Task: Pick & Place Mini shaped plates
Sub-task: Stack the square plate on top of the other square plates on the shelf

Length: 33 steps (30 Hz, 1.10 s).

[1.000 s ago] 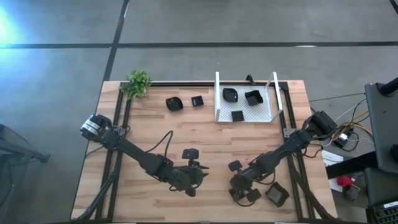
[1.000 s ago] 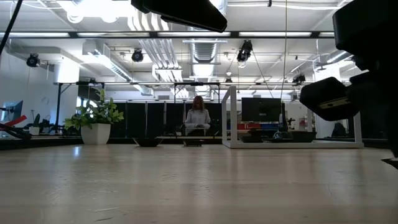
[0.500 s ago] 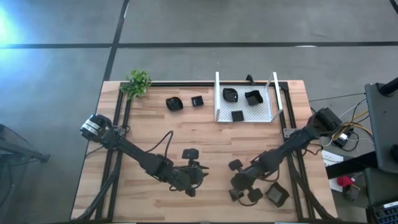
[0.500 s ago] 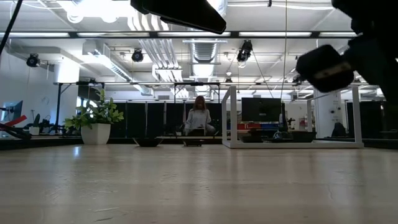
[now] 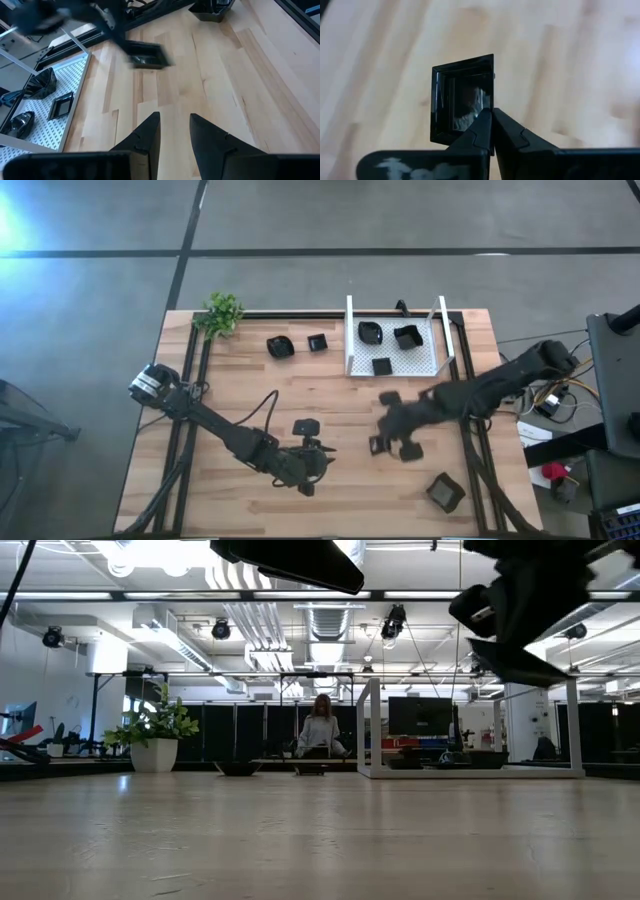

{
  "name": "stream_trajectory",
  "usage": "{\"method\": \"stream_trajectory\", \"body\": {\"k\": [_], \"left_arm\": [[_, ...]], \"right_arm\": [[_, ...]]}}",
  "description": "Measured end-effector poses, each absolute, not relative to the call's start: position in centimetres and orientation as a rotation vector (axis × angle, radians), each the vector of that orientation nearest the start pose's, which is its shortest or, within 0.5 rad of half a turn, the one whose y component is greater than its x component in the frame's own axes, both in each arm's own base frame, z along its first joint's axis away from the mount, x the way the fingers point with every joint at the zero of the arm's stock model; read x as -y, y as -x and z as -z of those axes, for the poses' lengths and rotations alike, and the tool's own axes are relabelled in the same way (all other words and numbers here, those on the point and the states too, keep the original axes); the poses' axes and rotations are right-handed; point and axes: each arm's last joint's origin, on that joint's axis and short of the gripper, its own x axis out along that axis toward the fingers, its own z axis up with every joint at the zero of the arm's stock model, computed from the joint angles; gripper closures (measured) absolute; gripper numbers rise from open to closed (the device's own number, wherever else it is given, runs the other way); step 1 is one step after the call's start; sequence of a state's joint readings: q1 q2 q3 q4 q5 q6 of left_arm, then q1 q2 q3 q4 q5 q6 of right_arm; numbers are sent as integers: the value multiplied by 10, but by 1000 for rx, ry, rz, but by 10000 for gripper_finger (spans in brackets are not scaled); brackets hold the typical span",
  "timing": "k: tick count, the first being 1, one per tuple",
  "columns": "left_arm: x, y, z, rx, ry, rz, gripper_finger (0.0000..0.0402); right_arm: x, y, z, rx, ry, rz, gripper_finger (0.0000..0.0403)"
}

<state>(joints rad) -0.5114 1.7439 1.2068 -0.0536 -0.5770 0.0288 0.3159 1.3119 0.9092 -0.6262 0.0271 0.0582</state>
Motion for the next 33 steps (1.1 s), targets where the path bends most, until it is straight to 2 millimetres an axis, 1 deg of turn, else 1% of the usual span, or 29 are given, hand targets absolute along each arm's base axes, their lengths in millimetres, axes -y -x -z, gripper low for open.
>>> {"method": "stream_trajectory", "body": {"k": [4, 8, 12, 15, 18, 23, 28, 30, 33], "left_arm": [[174, -342, -239, -507, -334, -56, 300], [174, -342, -239, -506, -335, -57, 300], [173, -342, -239, -504, -338, -70, 300], [172, -343, -241, -483, -342, -140, 300], [170, -343, -243, -466, -347, -200, 300], [168, -345, -247, -435, -328, -278, 300], [163, -347, -247, -429, -325, -325, 300], [161, -347, -247, -428, -316, -332, 300], [159, -348, -247, -428, -311, -339, 300]], "right_arm": [[-40, -235, -247, -1007, 129, -148, 395], [-1, -229, -251, -1035, 156, -62, 395], [38, -226, -248, -1077, 162, 27, 395], [65, -222, -241, -1131, 135, 88, 395], [88, -220, -234, -1152, 98, 76, 395], [113, -219, -219, -1205, 109, 55, 395], [127, -221, -202, -1268, 137, 3, 395], [131, -224, -200, -1276, 144, -11, 395], [136, -231, -203, -1274, 153, -14, 395]]}}
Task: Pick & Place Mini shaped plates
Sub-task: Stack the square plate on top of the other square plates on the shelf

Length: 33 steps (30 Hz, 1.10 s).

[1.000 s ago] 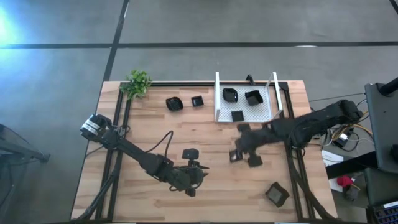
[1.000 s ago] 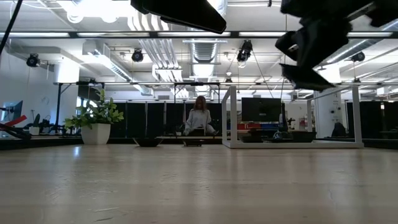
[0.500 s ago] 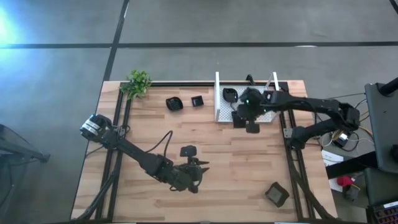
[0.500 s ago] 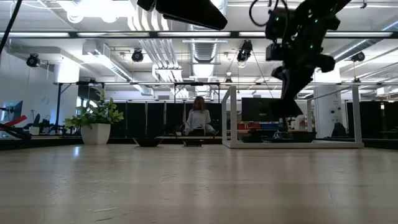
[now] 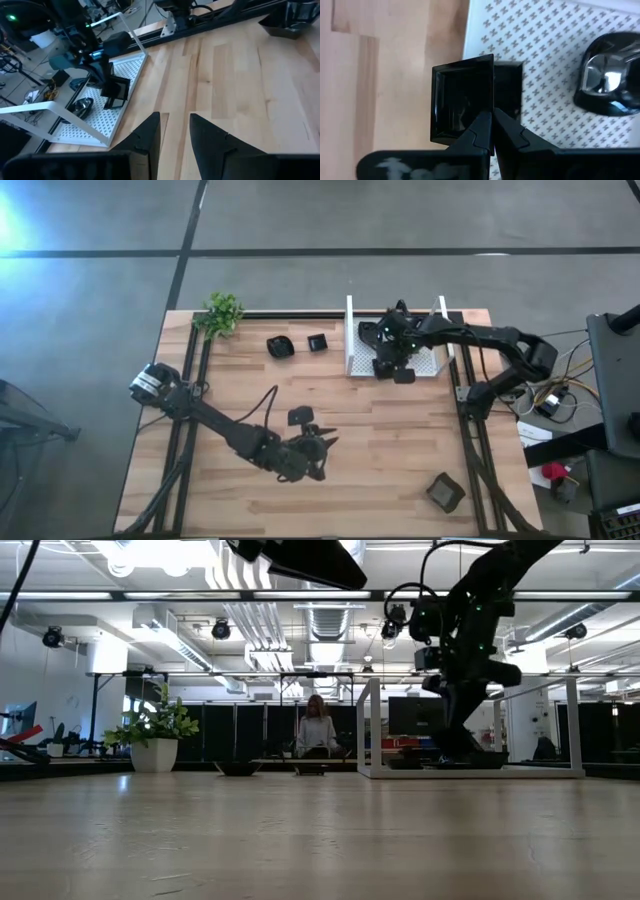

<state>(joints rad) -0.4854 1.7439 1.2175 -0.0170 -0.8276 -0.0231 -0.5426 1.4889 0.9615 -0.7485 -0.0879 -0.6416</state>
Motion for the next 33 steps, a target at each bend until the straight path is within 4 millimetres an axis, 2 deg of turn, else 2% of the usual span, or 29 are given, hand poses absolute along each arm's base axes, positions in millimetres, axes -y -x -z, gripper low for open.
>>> {"method": "stream_trajectory", "body": {"k": [7, 18, 33], "left_arm": [[159, -348, -247, -428, -305, -343, 300], [159, -348, -247, -428, -296, -345, 300], [158, -349, -247, -428, -297, -346, 300]], "right_arm": [[146, -245, -212, -1252, 202, -29, 395], [157, -250, -187, -1351, 133, -53, 395], [158, -250, -186, -1360, 116, -31, 392]]}}
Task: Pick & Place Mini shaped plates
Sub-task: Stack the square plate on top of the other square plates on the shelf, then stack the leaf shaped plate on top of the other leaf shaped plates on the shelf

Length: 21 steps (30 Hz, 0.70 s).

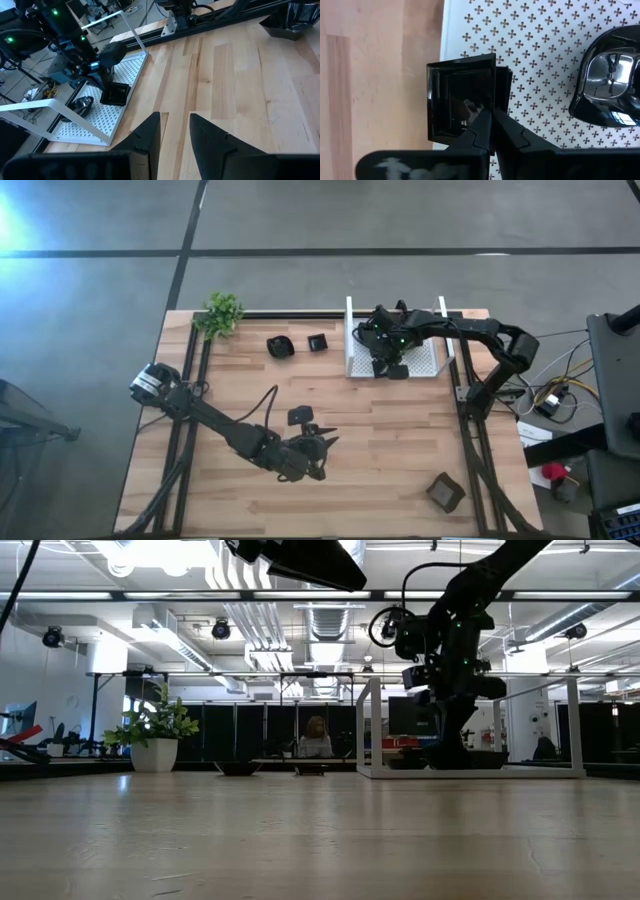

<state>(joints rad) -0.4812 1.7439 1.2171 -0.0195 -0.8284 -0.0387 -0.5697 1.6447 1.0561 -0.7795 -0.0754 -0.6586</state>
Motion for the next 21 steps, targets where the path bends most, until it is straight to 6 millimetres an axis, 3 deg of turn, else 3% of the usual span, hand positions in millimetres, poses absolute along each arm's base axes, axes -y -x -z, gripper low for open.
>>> {"method": "stream_trajectory", "body": {"k": [14, 21], "left_arm": [[158, -349, -247, -429, -298, -347, 300], [156, -347, -246, -450, -313, -350, 300]], "right_arm": [[159, -251, -188, -1371, 131, -9, 321], [156, -249, -222, -1361, 71, 45, 330]]}}
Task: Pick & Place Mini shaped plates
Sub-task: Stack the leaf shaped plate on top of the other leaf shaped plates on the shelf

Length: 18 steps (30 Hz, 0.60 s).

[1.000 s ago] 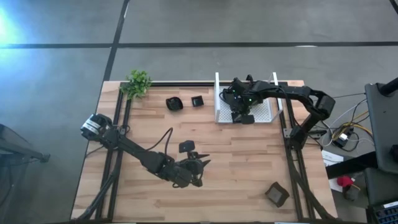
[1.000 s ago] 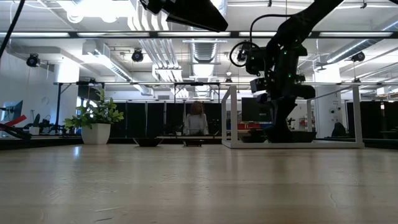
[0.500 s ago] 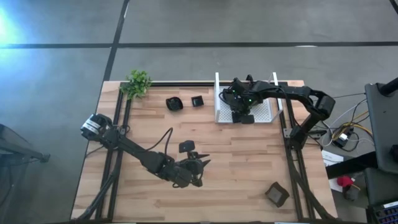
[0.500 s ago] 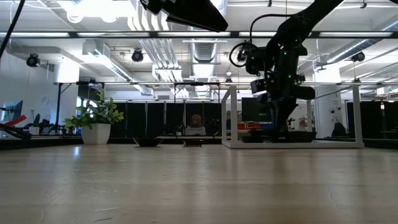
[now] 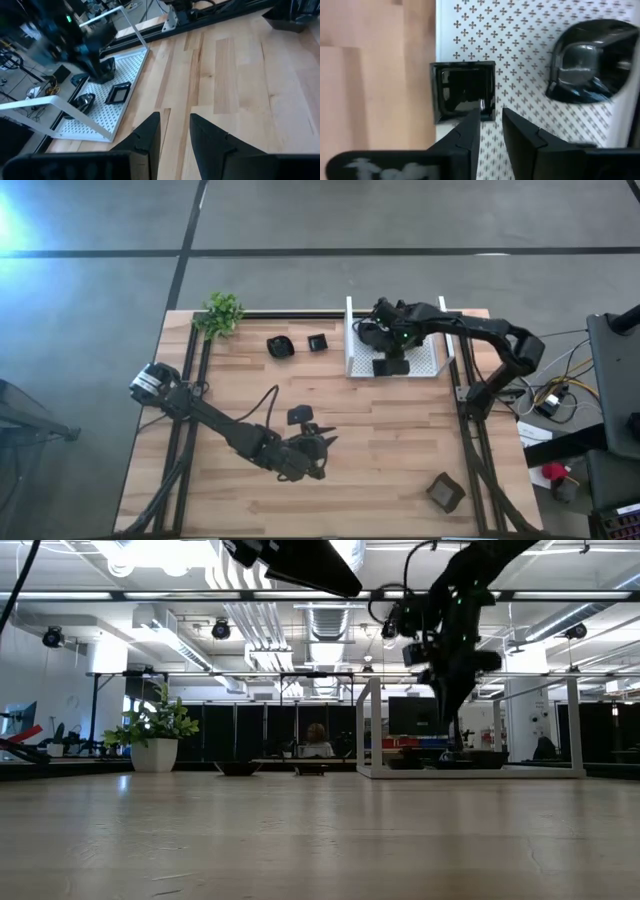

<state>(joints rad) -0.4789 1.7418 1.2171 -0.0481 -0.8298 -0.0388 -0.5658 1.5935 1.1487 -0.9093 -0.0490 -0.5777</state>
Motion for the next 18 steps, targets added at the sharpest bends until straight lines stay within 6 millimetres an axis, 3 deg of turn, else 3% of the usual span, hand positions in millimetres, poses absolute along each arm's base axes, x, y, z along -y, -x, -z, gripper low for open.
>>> {"method": "stream_trajectory", "body": {"k": [4, 9, 18], "left_arm": [[152, -343, -251, -455, -290, -380, 300], [136, -332, -262, -490, -271, -471, 300], [93, -311, -262, -669, -332, -565, 300]], "right_arm": [[142, -245, -254, -1318, 52, 80, 359], [111, -238, -288, -1186, 63, 118, 392], [43, -214, -317, -1008, 94, 232, 394]]}}
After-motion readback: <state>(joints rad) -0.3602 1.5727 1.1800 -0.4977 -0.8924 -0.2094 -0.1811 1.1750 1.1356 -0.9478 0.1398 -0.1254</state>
